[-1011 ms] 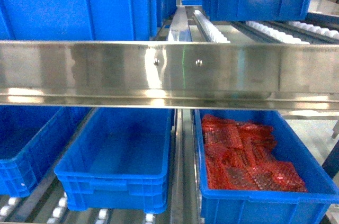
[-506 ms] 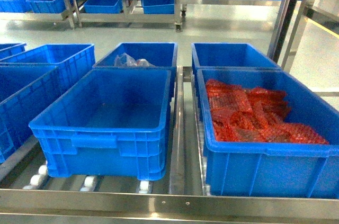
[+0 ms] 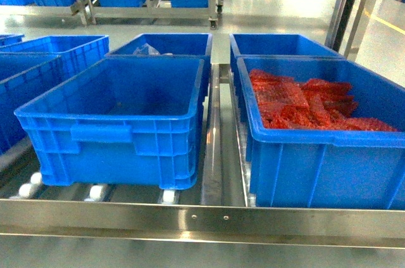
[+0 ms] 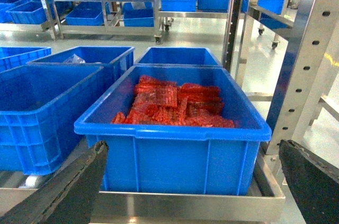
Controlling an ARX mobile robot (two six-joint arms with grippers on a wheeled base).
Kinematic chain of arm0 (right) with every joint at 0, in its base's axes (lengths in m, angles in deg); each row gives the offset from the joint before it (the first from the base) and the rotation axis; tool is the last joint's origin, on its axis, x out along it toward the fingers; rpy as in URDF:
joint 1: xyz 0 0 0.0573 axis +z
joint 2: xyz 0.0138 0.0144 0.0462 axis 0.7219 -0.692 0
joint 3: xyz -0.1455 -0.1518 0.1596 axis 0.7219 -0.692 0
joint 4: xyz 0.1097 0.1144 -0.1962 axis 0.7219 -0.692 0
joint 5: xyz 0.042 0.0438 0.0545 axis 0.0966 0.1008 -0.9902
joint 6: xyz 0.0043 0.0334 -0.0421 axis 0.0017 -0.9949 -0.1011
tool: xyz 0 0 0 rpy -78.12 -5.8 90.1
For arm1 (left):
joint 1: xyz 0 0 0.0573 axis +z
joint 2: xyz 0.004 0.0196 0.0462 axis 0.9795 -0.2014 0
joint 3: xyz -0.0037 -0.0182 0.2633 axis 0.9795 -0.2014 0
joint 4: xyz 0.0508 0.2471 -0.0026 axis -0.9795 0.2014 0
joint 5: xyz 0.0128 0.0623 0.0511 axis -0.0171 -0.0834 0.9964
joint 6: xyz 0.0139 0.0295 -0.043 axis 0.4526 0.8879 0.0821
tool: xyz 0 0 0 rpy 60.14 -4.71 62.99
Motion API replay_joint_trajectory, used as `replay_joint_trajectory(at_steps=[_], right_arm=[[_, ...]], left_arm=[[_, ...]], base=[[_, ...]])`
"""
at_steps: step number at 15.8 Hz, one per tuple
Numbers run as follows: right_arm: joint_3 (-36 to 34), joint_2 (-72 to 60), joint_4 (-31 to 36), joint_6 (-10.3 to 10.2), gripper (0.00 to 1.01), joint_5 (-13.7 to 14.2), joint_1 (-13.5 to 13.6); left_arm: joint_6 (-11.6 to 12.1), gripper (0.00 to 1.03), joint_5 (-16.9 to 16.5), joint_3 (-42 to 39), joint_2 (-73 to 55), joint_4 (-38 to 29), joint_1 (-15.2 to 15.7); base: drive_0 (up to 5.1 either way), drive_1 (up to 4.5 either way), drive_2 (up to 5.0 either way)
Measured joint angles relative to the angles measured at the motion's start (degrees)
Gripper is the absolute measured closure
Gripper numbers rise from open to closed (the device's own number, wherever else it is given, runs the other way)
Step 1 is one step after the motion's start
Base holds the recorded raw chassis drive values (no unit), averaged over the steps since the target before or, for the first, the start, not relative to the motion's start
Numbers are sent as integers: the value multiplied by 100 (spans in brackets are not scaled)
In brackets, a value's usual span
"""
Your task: Pick blue part to blue bin on bottom shelf
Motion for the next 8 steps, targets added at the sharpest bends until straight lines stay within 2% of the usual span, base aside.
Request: replay_joint_trajectory(at_steps=[8], right_arm=[[0,0,-7,0,3,0,0]], left_arm=[[0,59,-7,-11,0,33,0]], base=[[0,0,0]])
